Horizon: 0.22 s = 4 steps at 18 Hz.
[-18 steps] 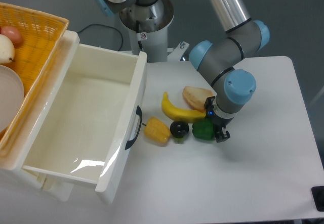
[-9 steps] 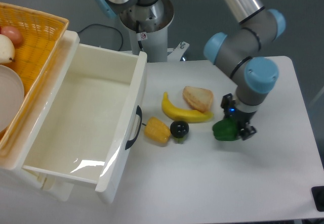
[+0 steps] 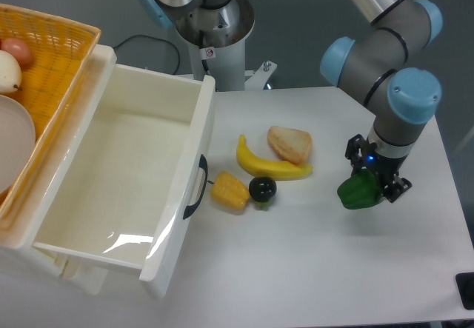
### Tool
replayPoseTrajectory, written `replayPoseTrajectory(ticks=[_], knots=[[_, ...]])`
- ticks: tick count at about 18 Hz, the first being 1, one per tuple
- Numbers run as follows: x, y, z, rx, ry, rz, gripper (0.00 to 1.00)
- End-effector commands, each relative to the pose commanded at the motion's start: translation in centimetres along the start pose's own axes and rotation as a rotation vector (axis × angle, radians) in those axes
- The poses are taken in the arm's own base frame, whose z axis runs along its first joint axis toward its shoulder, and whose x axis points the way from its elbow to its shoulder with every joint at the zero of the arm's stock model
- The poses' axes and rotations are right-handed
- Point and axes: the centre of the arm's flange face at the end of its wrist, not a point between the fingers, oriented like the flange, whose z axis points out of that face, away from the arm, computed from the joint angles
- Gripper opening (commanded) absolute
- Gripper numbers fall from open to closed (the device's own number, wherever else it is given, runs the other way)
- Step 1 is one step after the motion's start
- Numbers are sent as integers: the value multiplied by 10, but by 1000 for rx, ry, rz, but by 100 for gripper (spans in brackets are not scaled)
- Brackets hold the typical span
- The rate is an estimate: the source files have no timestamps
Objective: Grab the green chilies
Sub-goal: 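Lift the green bell pepper and carry it away from the eggplant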
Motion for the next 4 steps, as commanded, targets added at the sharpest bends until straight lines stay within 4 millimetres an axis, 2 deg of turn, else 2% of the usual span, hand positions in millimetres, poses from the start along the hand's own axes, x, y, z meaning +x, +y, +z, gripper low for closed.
replayPoseTrajectory(ticks=[4], knots=[[1, 9, -3, -2, 7, -16, 48]])
